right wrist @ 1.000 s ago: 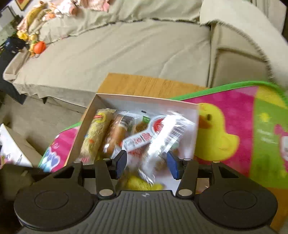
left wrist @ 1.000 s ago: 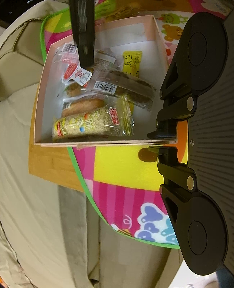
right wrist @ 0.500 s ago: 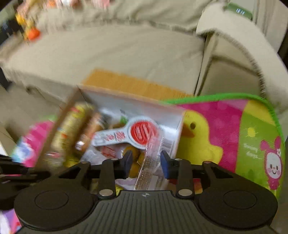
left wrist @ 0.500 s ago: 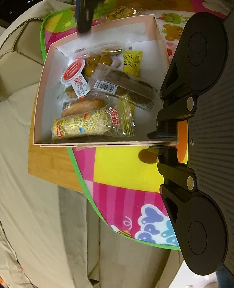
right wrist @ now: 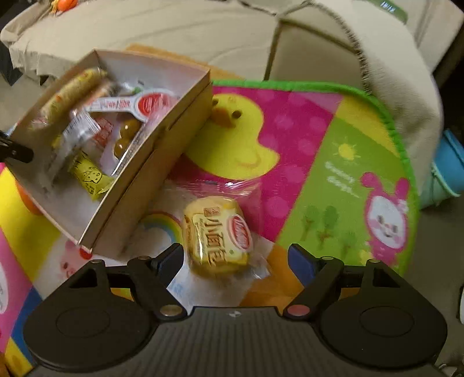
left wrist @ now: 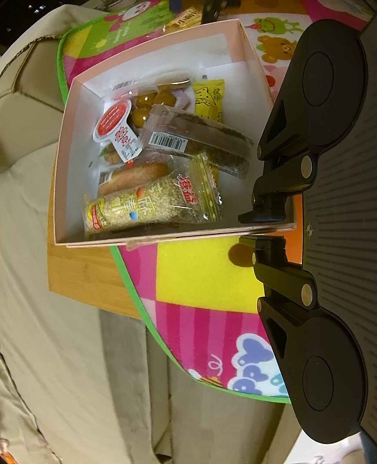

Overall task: Organize objects
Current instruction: 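Move the right tool to the yellow mini bread bun and grasp it, then carry the mini bread bun into the pink box and release it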

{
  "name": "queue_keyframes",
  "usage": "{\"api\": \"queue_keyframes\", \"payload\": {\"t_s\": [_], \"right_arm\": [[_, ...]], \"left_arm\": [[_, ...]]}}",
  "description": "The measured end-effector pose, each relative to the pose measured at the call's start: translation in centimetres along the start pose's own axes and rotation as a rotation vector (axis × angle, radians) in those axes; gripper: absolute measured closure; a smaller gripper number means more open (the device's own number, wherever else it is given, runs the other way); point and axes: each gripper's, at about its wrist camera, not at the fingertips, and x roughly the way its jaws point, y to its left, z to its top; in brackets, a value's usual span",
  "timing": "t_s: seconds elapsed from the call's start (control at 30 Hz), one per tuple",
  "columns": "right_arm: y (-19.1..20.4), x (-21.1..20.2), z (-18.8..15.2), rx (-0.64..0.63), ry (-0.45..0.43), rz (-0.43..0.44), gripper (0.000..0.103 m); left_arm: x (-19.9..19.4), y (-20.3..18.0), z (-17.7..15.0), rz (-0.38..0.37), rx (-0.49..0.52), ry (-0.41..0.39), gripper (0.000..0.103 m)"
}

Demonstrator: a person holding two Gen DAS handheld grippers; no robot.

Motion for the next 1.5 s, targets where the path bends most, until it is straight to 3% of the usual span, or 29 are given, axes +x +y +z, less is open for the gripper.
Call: {"api": "queue_keyframes", "payload": {"t_s": [0.07, 0.1, 0.13, 0.23, 0.43, 0.7, 1.1, 1.27, 1.5], "right_arm": [[0.3, 1.0, 0.6, 0.018, 0.019, 0.013, 0.024], [0.6, 1.3, 0.8, 0.025, 0.023, 0.016, 0.027], [0.9, 1.5, 1.1, 0.030, 0.028, 0.013, 0.039], [1.7, 1.5, 1.3, 0.045, 0.045, 0.001, 0.048], [2.9, -1.1, -2.0, 0.149, 0.136, -0.002, 0.049], [5.9, -10.4, -5.3, 0.409, 0.177, 0.035, 0.049], [10.9, -20.8, -0.8, 0.450, 0.045, -0.006, 0.049], [12.1, -22.6, 0.8, 0.433, 0.015, 0.002, 0.049], [14.4, -22.0, 2.4, 0.377, 0.036, 0.011, 0.049]], "left_arm": [[0.0, 0.0, 0.0, -0.003, 0.011, 0.001, 0.093], [-0.1, 0.0, -0.1, -0.006, 0.019, 0.001, 0.093], [-0.1, 0.0, -0.1, -0.007, 0.023, 0.001, 0.093], [-0.2, 0.1, -0.2, -0.020, 0.047, 0.006, 0.093], [-0.5, 0.7, -0.1, -0.071, 0.092, 0.013, 0.092], [-0.2, 0.8, 0.0, -0.103, 0.157, 0.037, 0.091], [0.0, 1.2, -0.1, -0.151, 0.196, 0.049, 0.089], [-0.1, 1.4, -0.1, -0.170, 0.207, 0.051, 0.088], [-0.1, 1.6, -0.1, -0.204, 0.252, 0.049, 0.087]]}}
